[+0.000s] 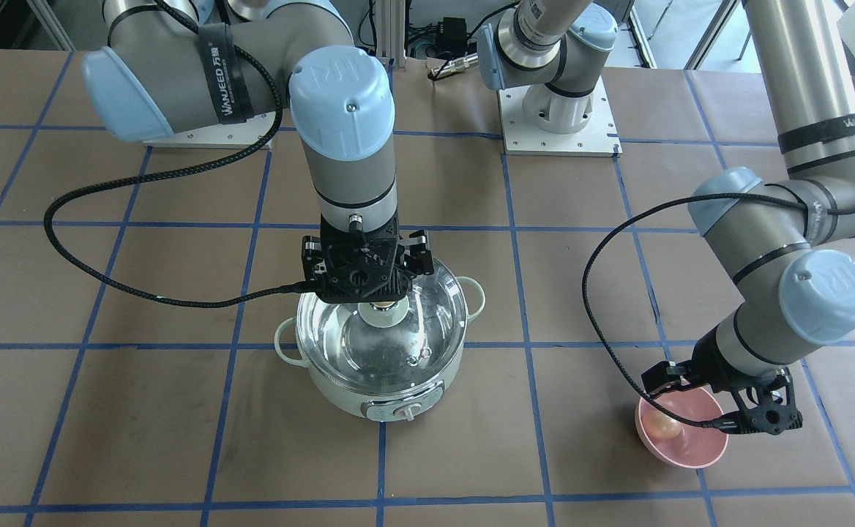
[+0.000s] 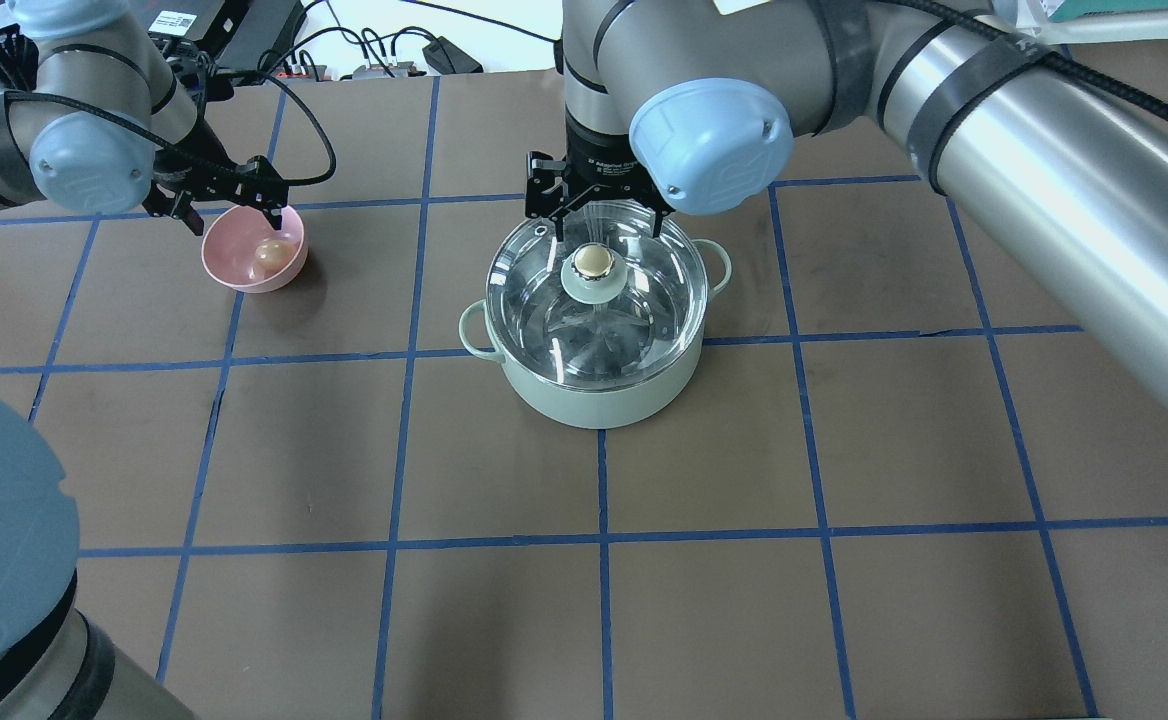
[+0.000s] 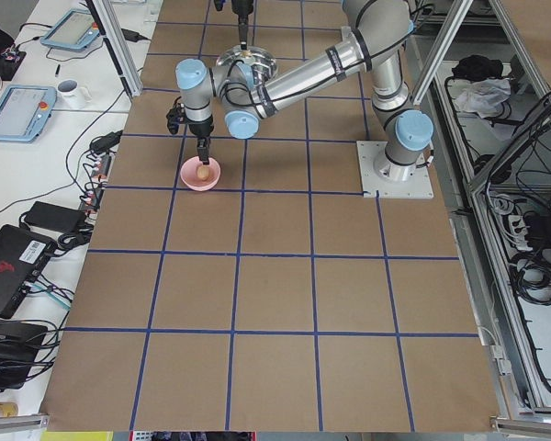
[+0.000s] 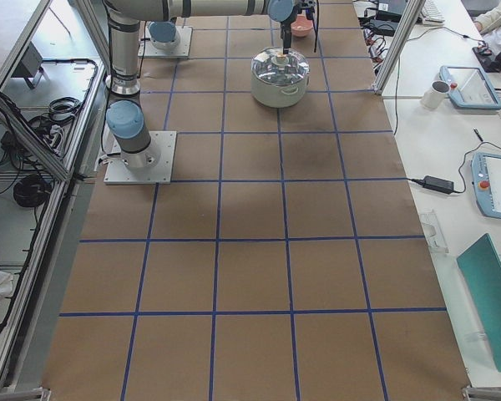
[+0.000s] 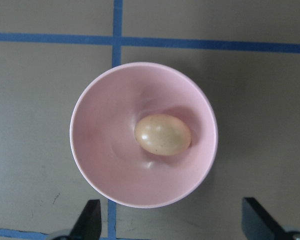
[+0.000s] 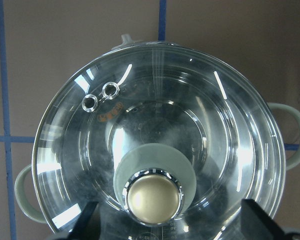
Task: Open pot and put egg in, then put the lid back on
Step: 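Lower the right gripper onto the lid knob while the left gripper descends to the egg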
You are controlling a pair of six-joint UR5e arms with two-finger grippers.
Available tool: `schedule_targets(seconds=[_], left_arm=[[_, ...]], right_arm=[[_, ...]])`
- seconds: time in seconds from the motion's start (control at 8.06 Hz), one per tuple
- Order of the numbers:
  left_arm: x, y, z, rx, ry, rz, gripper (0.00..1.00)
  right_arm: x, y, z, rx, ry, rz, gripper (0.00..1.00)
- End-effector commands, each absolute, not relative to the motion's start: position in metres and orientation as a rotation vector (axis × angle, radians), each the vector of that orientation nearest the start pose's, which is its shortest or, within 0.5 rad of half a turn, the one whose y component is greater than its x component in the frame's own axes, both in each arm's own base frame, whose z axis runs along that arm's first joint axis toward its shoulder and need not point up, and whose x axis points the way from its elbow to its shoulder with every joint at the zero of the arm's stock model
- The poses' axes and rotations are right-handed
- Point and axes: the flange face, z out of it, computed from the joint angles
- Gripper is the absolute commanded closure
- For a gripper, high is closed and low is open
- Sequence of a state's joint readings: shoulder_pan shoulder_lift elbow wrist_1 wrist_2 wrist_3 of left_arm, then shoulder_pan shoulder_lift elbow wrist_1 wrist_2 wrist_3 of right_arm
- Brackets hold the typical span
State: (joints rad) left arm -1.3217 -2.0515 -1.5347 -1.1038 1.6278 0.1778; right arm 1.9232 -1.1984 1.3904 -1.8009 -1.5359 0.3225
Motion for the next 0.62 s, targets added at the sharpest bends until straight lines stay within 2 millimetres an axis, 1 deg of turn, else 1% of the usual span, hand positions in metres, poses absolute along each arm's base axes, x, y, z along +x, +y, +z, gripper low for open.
schedule_targets(seconds=[0.0, 0.37, 0.5], left_arm=[[0.043, -0.671, 0.238, -0.086, 3.068, -0.018, 0.00], [0.044, -0.674, 0.239, -0.087, 3.062, -0.045, 0.00], [0.044, -0.675, 0.241, -0.087, 3.061, -0.052, 0.00]], right_arm=[[0.356, -0.560, 0.364, -0.041, 3.115, 0.012, 0.00], [0.359, -0.562, 0.350, -0.018, 3.111, 0.053, 0.00], [0.360, -0.562, 0.349, -0.021, 3.112, 0.055, 0.03]])
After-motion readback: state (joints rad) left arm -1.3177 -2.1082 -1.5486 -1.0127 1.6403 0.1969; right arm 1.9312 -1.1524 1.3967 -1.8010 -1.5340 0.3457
